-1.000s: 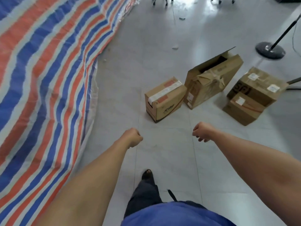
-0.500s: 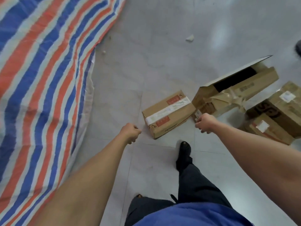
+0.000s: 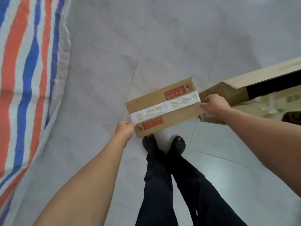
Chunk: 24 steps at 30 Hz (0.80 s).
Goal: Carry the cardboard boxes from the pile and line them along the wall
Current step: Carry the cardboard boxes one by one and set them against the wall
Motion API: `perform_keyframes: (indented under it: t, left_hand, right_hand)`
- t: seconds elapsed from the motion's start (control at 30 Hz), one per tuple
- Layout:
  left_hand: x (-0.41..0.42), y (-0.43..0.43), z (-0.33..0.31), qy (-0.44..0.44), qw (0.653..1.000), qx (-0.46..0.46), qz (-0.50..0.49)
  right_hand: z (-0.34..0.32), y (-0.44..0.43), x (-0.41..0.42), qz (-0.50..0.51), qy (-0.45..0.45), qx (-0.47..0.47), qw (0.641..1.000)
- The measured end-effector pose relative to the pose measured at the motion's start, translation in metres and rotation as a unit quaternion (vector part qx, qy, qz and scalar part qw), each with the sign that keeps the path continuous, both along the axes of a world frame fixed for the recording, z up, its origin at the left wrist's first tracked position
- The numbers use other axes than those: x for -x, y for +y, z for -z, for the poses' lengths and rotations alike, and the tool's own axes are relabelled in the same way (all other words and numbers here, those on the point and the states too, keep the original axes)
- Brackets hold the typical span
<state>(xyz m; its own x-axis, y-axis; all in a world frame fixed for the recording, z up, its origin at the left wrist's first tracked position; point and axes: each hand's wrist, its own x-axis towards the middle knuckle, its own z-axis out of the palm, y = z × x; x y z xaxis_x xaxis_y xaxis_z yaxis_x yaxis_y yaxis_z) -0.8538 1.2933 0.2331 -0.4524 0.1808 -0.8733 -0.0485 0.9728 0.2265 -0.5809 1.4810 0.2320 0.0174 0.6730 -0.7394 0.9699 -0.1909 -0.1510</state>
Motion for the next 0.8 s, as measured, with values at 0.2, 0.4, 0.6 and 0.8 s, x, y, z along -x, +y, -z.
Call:
perform_keyframes:
  t: [0.2,0.4,0.6,0.8]
  left_hand:
    - [0.017,0.018,0.110,-0.020,0.993,0.037,-0.106]
    - [0.025,0.025,0.188,-0.099,0.963,0.036,-0.248]
    - [0.032,0.018,0.189,-0.111,0.956,0.020,-0.272]
    - [0.050,-0.008,0.109,-0.095,0.937,-0.015,-0.336]
  right_hand:
    - [0.112,0.042,0.011,0.133,0.007,0.014,0.991]
    - [0.186,0.060,0.008,0.259,0.067,0.107,0.958]
    - [0.178,0.060,0.012,0.275,0.105,0.152,0.943]
    - [0.109,0.047,0.043,0.287,0.099,0.177,0.936]
